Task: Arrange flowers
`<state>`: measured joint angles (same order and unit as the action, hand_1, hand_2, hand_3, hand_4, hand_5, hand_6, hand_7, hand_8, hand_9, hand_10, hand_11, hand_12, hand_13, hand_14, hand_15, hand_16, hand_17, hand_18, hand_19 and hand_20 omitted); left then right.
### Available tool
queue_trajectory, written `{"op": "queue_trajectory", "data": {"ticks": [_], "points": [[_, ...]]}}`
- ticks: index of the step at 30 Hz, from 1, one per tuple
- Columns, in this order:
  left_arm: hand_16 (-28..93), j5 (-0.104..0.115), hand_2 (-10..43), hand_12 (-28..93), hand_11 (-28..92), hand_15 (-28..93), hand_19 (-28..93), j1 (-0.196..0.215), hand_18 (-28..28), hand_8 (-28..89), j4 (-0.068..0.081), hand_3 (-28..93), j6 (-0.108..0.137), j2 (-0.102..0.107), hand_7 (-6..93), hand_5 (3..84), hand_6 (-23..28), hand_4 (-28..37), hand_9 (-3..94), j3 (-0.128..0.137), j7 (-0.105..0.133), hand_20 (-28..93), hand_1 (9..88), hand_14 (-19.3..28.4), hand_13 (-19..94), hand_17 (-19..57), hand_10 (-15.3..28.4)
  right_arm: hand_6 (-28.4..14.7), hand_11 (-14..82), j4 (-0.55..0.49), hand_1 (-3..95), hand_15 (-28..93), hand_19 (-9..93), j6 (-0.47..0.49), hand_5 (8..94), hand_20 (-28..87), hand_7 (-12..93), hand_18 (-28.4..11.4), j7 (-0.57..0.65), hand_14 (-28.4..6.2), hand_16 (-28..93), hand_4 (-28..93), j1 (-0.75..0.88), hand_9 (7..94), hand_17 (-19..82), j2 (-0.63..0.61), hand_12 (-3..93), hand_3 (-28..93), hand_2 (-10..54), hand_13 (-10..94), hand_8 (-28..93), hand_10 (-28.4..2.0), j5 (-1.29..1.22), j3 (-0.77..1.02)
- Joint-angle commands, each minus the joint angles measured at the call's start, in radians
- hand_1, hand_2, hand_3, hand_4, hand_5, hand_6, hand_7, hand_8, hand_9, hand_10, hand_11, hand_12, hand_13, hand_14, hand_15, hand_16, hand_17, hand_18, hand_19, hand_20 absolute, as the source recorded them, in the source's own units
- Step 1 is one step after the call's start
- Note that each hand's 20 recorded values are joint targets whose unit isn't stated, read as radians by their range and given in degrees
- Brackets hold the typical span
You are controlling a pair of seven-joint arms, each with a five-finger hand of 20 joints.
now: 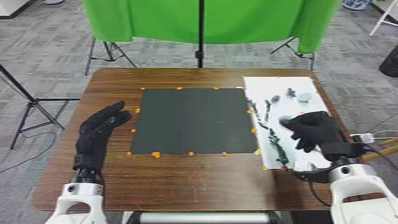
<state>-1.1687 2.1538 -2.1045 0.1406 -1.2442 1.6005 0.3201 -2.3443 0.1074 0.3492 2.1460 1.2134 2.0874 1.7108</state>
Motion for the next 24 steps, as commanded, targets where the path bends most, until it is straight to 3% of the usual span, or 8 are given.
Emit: {"op": "queue_trajectory", "data": {"ticks": [1,3,10,24], "points": [[4,-0.004,-3.9,17,21,19,3,0.013,11.2,-5,-0.005,63,-0.005,-0.003,16.5,48.4,2.1,-11.8,48.2,0.005,-0.016,24,32.0,16.2,41,10.2,12.9,-5.3,24.1,0.035,34.2,38,74,0.23,68.3,41,15,-7.5,0.069,-7.3,26,-22,-0.005,78.5,62,-0.158,22.4,46,-9.5,85,-6,-15.1,0.468,-0.033],[4,-0.002,-3.9,17,21,19,3,0.019,11.2,-5,-0.007,63,-0.004,-0.004,16.5,48.4,2.1,-11.8,48.1,0.007,-0.016,24,31.9,16.1,41,10.1,12.9,-5.3,23.8,0.053,36.1,38,74,0.248,68.7,40,15,-6.7,0.083,-7.0,26,-22,-0.011,78.8,63,-0.169,21.9,45,-9.5,86,-6,-15.0,0.465,-0.041],[4,0.0,-4.0,17,21,19,3,0.016,11.2,-5,-0.005,63,-0.01,-0.005,16.3,48.4,2.2,-11.7,48.0,0.003,-0.022,24,31.9,16.1,41,10.2,12.9,-5.9,24.9,0.132,37.4,37,75,0.175,72.1,39,16,-4.6,0.098,-5.6,26,-24,-0.025,82.5,68,-0.172,21.6,41,-9.5,90,-5,-14.5,0.491,-0.108],[4,0.011,-3.9,17,21,19,3,0.018,11.2,-5,0.001,63,-0.004,-0.002,16.2,48.2,2.1,-11.8,47.9,0.005,-0.037,23,32.0,16.2,41,10.0,13.0,-5.2,26.7,0.219,36.5,40,77,0.079,78.0,38,20,-4.5,0.076,-4.8,25,-19,-0.088,87.7,72,-0.133,21.2,44,-9.5,94,-6,-14.0,0.514,-0.206]]}}
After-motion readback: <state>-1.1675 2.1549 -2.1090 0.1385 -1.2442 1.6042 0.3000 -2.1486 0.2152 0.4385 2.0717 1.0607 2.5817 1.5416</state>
